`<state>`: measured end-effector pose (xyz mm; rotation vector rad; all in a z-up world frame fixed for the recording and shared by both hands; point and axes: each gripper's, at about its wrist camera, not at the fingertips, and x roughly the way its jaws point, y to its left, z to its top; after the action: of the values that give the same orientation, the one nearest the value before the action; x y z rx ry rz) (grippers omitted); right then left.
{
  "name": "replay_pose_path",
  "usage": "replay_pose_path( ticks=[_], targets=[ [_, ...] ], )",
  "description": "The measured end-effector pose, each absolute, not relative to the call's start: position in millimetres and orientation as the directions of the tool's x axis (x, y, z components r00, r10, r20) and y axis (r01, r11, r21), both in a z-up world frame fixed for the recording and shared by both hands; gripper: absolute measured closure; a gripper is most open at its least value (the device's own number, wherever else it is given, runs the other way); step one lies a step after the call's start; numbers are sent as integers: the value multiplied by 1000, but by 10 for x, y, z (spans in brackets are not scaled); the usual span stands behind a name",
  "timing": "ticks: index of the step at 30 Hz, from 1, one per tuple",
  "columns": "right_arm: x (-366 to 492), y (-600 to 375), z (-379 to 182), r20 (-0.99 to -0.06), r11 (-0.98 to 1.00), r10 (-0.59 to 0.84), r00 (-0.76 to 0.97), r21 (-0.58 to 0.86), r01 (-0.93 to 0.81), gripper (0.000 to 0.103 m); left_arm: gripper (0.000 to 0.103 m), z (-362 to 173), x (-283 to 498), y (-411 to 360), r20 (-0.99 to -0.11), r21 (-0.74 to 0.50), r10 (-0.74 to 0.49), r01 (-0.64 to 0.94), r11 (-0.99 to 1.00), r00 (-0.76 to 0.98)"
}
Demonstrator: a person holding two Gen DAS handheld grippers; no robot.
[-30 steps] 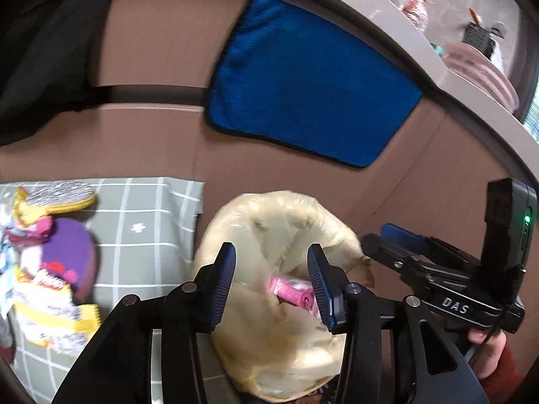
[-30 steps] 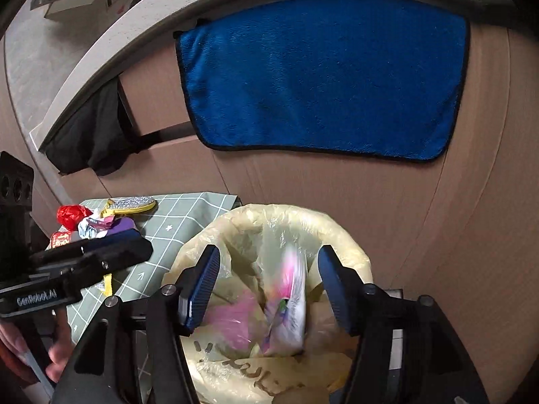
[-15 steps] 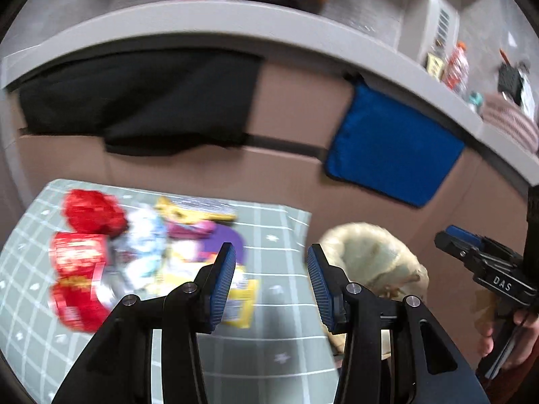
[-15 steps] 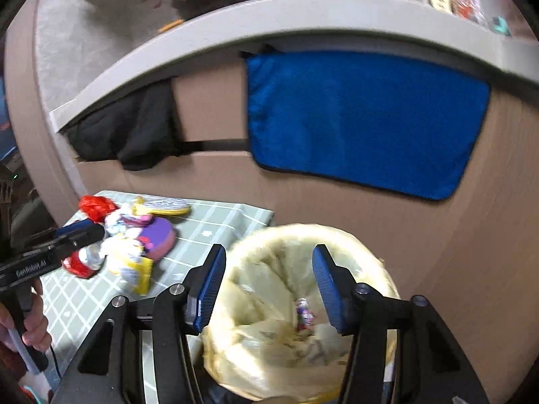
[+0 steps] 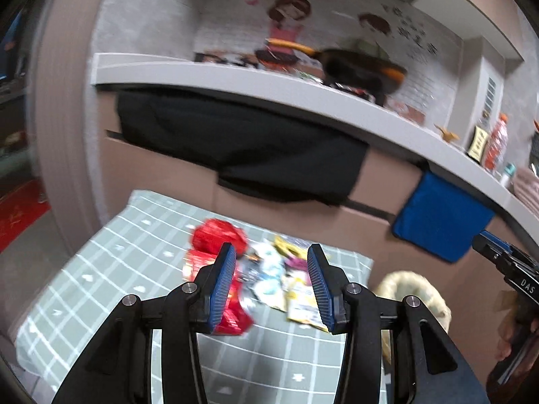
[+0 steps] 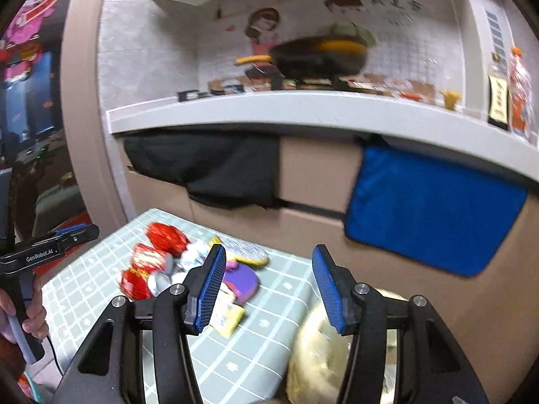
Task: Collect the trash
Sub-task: 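Grasp the red crushed can with the left gripper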
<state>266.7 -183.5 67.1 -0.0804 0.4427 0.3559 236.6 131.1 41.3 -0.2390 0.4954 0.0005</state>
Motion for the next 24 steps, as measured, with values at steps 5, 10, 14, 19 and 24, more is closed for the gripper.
replay_pose_path(
  ticks=[5,10,14,19,24],
  targets=[
    [2652,-1572,733,-413,926,331,848,-29,-375,52,58,387,2317,1679,-465,-224,16,-135,965,885],
    [2872,-1373,532,-482,904,369,795,-12,-427,52,58,86,2544,2007,-508,-288,-6,-164,943,861],
    [3108,-1211,318,-512,898,368,777,-20,-439,52,58,-353,2912,2092,-578,-386,-155,-101,917,801],
    [3281,-1126,0,-557,888,367,745,-27,-458,52,58,-768,3274,2066,-647,-405,-165,-153,901,745],
    [3373,-1204,-276,-607,891,349,714,-22,-454,52,58,-1138,3401,2083,-713,-399,-129,-248,883,689]
  ],
)
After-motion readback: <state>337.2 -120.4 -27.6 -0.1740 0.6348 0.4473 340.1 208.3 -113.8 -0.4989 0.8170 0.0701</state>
